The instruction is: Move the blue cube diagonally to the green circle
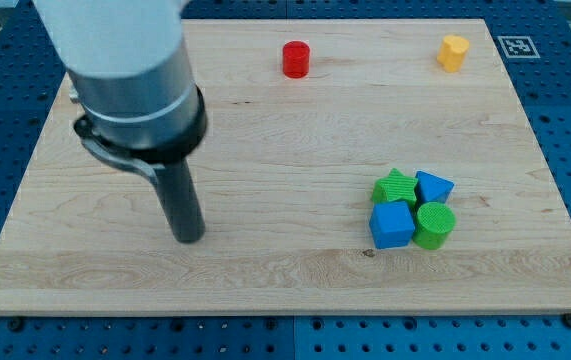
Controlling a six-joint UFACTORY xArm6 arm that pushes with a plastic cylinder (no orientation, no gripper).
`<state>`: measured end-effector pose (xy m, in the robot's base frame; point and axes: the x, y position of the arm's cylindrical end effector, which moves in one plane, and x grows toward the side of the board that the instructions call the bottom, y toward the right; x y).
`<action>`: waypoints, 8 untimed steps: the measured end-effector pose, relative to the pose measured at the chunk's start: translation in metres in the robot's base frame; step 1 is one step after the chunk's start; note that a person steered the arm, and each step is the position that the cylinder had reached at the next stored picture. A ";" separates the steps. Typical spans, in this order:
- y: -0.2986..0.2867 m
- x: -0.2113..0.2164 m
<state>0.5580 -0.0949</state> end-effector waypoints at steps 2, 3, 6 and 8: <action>0.141 0.010; 0.194 0.010; 0.235 0.020; 0.241 -0.042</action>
<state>0.5160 0.1457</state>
